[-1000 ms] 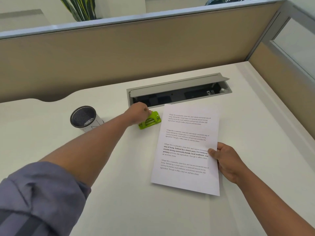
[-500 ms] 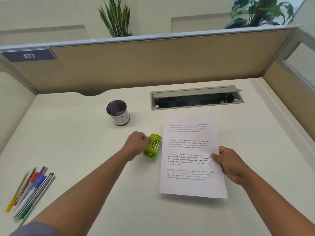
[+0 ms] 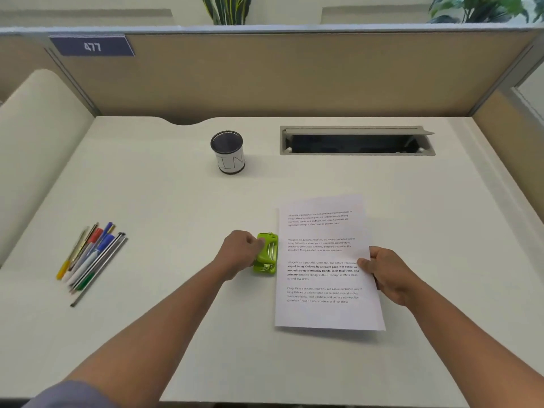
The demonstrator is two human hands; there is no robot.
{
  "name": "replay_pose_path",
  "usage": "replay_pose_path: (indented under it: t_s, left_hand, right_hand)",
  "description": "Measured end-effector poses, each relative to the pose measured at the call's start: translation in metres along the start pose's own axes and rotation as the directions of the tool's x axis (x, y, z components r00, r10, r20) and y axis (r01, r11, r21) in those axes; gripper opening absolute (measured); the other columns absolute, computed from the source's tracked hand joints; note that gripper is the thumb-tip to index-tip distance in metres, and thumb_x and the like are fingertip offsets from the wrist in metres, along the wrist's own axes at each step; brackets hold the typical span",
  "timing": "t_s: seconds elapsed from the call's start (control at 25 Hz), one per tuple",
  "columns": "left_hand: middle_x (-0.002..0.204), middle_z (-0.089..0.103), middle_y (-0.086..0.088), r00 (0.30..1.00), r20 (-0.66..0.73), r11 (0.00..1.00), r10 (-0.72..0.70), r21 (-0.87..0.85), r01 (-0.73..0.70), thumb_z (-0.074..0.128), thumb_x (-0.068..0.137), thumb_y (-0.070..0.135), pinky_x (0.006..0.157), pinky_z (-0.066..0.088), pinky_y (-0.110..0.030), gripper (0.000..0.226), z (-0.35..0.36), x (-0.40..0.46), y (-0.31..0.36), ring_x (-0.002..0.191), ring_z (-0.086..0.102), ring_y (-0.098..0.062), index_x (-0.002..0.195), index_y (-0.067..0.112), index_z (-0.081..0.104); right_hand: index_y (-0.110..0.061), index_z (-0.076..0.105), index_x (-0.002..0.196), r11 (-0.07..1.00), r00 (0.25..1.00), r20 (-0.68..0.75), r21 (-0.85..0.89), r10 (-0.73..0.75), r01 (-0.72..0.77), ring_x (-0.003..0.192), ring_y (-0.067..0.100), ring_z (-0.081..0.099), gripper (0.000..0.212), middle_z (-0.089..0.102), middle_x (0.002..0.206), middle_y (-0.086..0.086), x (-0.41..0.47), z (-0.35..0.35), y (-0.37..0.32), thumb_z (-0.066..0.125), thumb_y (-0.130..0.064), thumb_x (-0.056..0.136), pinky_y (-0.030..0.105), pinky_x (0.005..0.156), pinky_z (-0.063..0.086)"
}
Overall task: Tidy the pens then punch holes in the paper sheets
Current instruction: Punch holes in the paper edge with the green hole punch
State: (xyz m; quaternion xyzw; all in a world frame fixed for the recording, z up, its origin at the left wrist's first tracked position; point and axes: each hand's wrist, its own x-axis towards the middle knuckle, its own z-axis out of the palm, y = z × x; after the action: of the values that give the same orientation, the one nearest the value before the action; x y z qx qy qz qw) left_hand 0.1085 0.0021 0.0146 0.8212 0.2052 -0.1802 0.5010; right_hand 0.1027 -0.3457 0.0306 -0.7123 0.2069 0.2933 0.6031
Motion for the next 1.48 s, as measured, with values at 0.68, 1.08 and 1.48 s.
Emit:
replay_pose_path:
  t_s: [0.68,1.08,1.48]
  left_hand:
    - [0.071,0.047,-0.011,0.997,-0.071,1.000,-0.022,0.016,0.023,0.068,0.094,0.031,0.078,0.060,-0.058,0.041,0.014,-0.007,-0.007,0.065,0.049,-0.025,0.066,0.013,0.044]
    - [0.073,0.046,-0.011,0.998,-0.064,1.000,-0.014,-0.011,0.013,0.068,0.094,0.031,0.067,0.052,-0.040,0.039,0.014,-0.008,-0.006,0.066,0.047,-0.025,0.069,0.012,0.046]
    - [0.073,0.045,-0.011,0.997,-0.068,0.999,-0.032,-0.013,0.031,0.069,0.095,0.031,0.080,0.059,-0.059,0.042,0.015,-0.009,-0.004,0.067,0.047,-0.026,0.065,0.014,0.044]
  right_hand:
    - [-0.017,0.070,0.111,1.000,1.000,-0.007,-0.017,-0.009,0.009,0.090,0.026,0.078,0.025,0.080,0.102,0.003,0.008,0.016,0.007,0.052,-0.002,0.102,0.045,0.076,0.062]
    - [-0.017,0.070,0.109,1.000,1.000,-0.025,-0.016,-0.015,0.015,0.085,0.024,0.078,0.024,0.081,0.100,0.004,0.014,0.026,0.002,0.052,-0.003,0.103,0.041,0.071,0.062]
    - [-0.015,0.069,0.113,1.000,1.000,-0.018,-0.028,-0.005,0.005,0.086,0.024,0.078,0.024,0.080,0.101,0.005,0.017,0.025,0.002,0.052,-0.002,0.103,0.041,0.070,0.061]
